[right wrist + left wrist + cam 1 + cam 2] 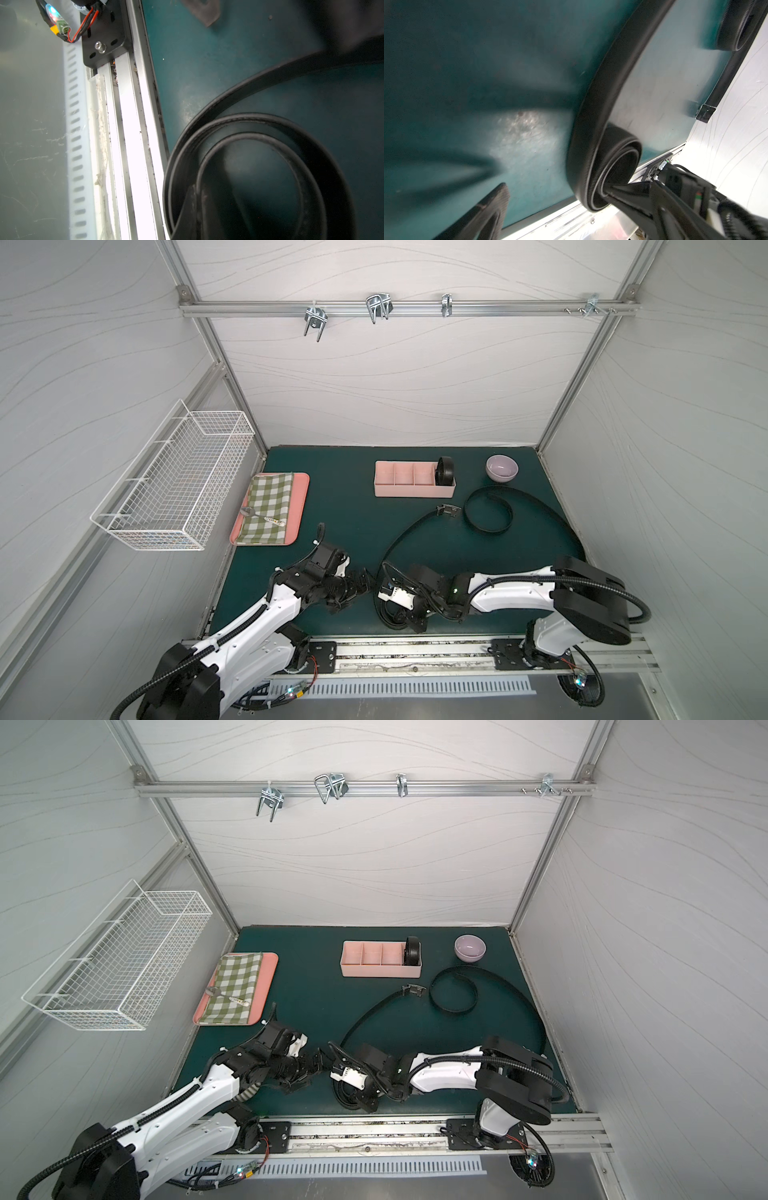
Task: Place the belts into the storage roll
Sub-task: Roll the belt at the center of the board.
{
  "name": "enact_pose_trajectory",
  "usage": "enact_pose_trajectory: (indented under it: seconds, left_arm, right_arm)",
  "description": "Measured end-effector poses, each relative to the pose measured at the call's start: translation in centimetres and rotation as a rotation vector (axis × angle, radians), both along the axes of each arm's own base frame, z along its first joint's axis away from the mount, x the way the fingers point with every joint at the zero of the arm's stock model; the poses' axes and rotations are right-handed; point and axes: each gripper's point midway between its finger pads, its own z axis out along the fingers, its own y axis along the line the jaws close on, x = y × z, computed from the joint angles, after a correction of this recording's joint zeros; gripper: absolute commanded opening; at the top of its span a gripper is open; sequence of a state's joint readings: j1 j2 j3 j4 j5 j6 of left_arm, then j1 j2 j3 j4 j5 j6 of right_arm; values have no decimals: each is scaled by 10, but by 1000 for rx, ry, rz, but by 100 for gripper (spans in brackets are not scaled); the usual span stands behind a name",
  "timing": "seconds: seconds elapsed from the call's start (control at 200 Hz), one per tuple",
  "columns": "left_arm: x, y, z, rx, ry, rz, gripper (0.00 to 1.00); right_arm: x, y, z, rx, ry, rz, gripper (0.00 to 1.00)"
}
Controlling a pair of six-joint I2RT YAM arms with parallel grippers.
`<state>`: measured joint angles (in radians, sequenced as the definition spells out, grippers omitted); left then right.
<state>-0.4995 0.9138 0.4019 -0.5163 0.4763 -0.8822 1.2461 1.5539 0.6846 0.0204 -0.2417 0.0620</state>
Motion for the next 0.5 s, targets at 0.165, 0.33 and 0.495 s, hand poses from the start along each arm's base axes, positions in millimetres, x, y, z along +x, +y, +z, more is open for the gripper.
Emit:
enact_pose_trajectory:
  seconds: [0.165,0.33,0.495]
  left_arm:
    - [-9,-8,-4,-16,17,-48,78]
    - [-14,-24,-10,-29,24,-120,69]
    - [-16,-35,-17,-26,20,-175,65]
  right_arm:
    - [1,-1,0,2,8,-5,0]
    - [1,-1,0,2,9,-4,0]
    - [1,-1,0,2,9,-4,0]
